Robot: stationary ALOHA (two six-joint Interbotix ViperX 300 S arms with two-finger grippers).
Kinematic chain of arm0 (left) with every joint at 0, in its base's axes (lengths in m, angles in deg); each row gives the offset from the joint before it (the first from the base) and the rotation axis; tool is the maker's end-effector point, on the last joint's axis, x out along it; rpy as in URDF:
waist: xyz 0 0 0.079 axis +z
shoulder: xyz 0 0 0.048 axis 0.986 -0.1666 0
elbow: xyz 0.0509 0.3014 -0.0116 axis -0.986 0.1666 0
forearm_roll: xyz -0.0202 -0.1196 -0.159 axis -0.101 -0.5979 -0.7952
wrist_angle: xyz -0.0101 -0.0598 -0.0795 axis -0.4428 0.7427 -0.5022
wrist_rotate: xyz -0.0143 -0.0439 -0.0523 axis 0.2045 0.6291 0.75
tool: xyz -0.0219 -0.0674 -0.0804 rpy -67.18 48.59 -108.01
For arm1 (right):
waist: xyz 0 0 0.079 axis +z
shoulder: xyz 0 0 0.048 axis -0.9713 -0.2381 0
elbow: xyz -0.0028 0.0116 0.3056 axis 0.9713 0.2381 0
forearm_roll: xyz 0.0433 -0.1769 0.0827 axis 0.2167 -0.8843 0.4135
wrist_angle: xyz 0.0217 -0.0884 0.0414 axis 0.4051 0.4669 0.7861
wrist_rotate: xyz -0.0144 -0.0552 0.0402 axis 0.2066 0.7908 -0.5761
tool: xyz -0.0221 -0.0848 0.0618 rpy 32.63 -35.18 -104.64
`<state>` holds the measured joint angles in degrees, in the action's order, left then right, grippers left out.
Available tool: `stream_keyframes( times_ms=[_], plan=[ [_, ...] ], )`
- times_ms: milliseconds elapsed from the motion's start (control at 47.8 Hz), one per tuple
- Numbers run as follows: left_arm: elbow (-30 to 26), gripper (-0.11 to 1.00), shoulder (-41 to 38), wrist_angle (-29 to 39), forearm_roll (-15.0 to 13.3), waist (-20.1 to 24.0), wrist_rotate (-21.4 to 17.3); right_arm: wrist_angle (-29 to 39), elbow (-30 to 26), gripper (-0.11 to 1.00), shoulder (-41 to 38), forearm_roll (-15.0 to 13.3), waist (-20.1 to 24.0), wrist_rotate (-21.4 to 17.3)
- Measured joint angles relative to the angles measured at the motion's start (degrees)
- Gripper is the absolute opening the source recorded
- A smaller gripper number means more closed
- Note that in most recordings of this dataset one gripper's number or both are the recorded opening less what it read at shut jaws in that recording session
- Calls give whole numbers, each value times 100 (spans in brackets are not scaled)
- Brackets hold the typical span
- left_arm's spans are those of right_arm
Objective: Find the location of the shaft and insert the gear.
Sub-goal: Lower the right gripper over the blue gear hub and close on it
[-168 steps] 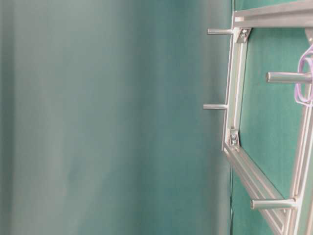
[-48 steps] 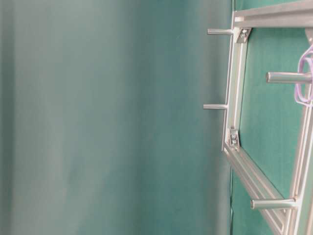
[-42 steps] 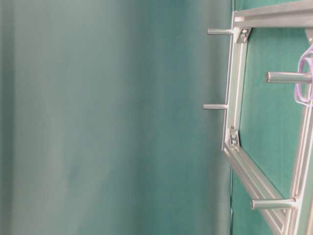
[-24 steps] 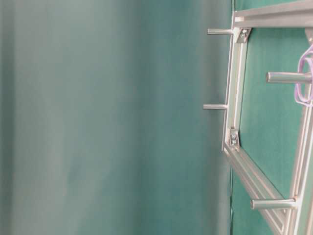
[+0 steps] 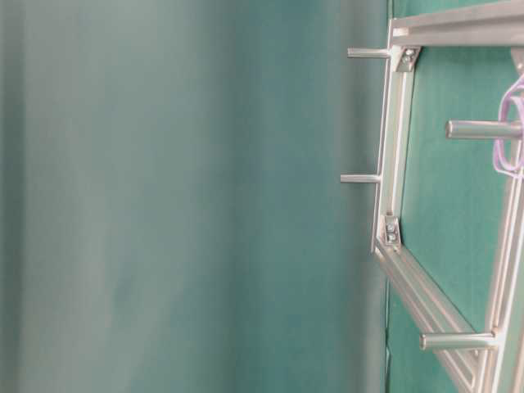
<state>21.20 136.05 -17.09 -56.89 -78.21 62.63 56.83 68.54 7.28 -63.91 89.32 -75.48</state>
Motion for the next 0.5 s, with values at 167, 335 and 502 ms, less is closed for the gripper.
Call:
stream_keyframes(
  times_ms=[167,335,502],
  plan=[
    [0,1,0,9,0,0,0,-185,0,92,-246,-9,18,9],
    [0,1,0,9,0,-9,0,-272,0,92,-352,-18,18,-18],
    [0,1,0,9,0,0,0,-369,0,92,-483,-18,18,-18]
  ],
)
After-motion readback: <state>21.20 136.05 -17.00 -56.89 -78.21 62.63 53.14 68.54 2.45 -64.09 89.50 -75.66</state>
